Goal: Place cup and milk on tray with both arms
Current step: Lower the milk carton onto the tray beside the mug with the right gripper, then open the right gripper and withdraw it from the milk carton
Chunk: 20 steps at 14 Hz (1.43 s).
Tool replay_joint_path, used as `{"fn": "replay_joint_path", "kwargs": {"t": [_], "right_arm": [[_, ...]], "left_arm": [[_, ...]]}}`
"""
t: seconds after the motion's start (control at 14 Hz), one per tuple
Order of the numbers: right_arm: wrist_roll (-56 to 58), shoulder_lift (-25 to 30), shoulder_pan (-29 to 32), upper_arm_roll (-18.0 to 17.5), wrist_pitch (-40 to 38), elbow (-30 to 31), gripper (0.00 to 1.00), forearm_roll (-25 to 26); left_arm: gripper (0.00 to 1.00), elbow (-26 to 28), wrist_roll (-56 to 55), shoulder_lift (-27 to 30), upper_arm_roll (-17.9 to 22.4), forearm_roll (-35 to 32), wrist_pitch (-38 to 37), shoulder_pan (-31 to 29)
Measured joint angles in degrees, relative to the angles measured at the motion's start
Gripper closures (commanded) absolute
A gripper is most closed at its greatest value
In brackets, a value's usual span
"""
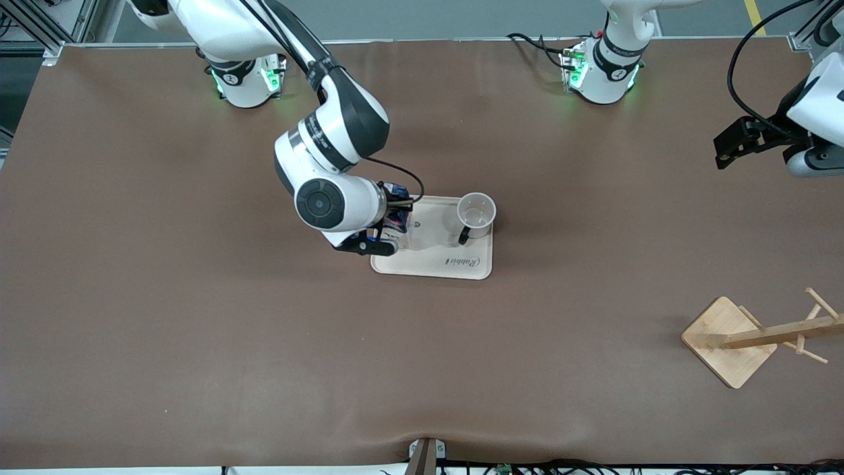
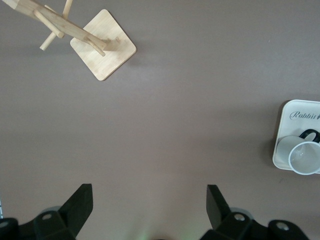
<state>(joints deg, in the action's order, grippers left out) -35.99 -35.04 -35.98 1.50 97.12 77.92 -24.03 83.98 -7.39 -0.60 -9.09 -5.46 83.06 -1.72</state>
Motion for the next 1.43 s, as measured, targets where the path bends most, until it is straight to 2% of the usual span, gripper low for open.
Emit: {"fn": "replay_joint_path", "kwargs": {"t": [0.14,0.21,0.29,0.36,0.86,1.14,1.43], "right_arm": [[0.10,-1.01,-0.50,0.00,-0.14,-0.36,1.00,-0.08],[0.29,-1.32,-0.68,-0.01,-0.18,-0.39,0.84,-0.09],[0.52,-1.64,-0.81,0.00,-0.18,-0.40,0.30,-0.09],[0.65,-1.88,-0.90,0.00,-0.18,-0.43,0.00,-0.09],[0.78,-1.91,-0.86,0.53,-1.05,-2.49,0.00,-0.09],[0.78,-1.51,1.62,1.52,-7.68,-10.70,0.00,-0.03],[5.70,1.62,8.36,2.65,-11.99,-16.61,0.00,0.77]], "left_arm": [[0.00,1.49,0.04,1.27,1.14,0.06,0.76,1.49],[0.00,2.74,0.04,2.13,1.49,0.17,1.85,1.87],[0.00,4.15,0.04,3.01,1.67,0.67,3.03,1.88],[0.00,5.32,0.04,3.75,1.90,1.20,3.84,1.87],[0.00,6.75,-0.30,4.67,2.24,2.65,4.63,1.78],[0.00,6.83,-0.32,4.68,2.41,2.75,4.67,1.65],[0.00,6.83,-0.32,4.75,2.44,2.84,4.68,1.65]]}}
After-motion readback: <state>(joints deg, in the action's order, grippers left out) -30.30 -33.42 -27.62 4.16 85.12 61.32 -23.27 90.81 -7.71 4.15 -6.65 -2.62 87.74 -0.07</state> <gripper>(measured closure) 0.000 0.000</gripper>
